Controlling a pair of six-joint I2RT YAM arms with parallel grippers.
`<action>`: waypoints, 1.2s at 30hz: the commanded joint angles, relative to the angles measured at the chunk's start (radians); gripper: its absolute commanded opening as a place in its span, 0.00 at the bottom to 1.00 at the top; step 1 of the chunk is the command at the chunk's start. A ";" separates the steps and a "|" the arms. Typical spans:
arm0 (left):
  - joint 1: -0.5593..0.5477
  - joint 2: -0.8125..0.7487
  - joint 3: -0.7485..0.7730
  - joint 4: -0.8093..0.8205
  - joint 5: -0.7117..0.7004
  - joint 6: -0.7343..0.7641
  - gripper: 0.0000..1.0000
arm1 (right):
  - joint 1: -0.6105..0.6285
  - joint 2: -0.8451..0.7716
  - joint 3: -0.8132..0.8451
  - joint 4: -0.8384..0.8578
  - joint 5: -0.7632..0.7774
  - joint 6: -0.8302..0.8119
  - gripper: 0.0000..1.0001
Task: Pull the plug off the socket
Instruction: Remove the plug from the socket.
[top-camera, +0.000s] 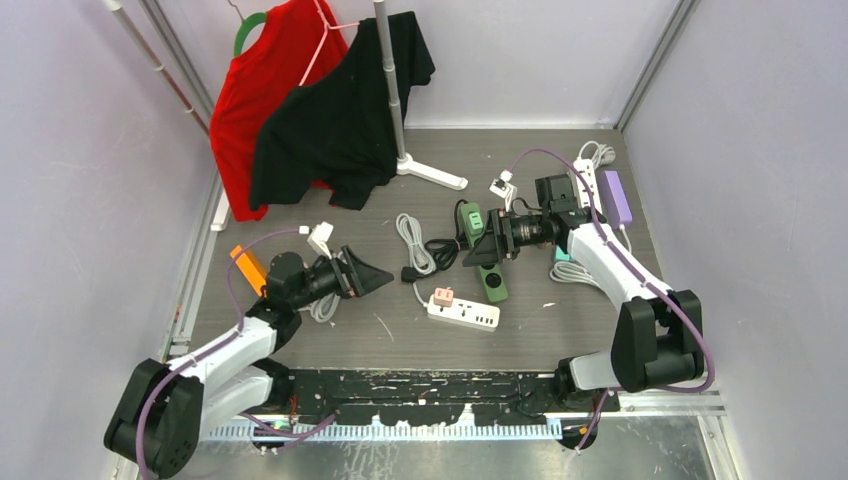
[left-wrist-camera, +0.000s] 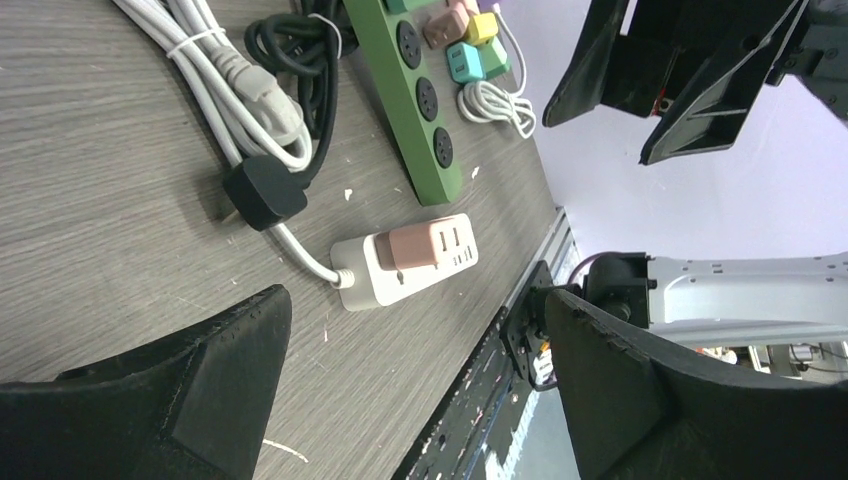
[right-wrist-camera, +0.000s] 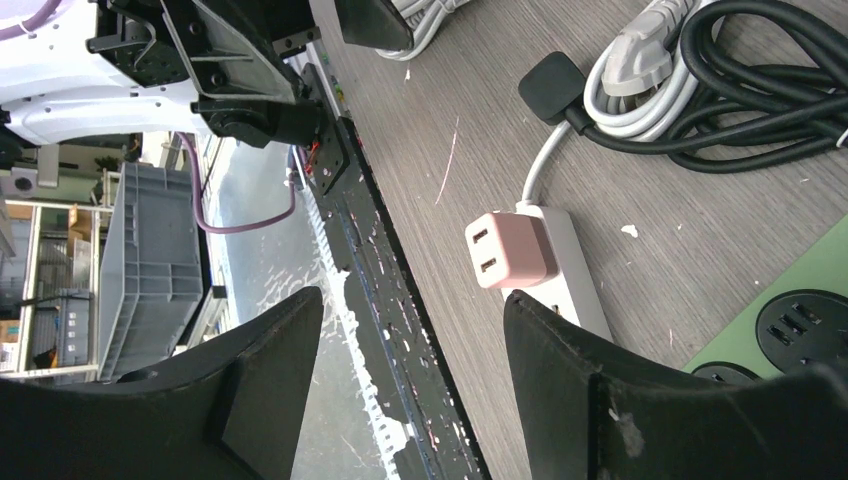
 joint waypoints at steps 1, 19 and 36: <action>-0.043 0.019 -0.005 0.113 -0.027 0.034 0.96 | -0.006 -0.040 0.008 0.028 -0.032 -0.025 0.72; -0.132 0.133 -0.013 0.200 -0.043 0.086 0.95 | -0.004 -0.076 -0.010 0.025 -0.031 -0.098 0.72; -0.138 0.113 -0.038 0.153 -0.054 0.125 0.93 | 0.315 -0.131 -0.085 -0.051 0.377 -0.809 0.90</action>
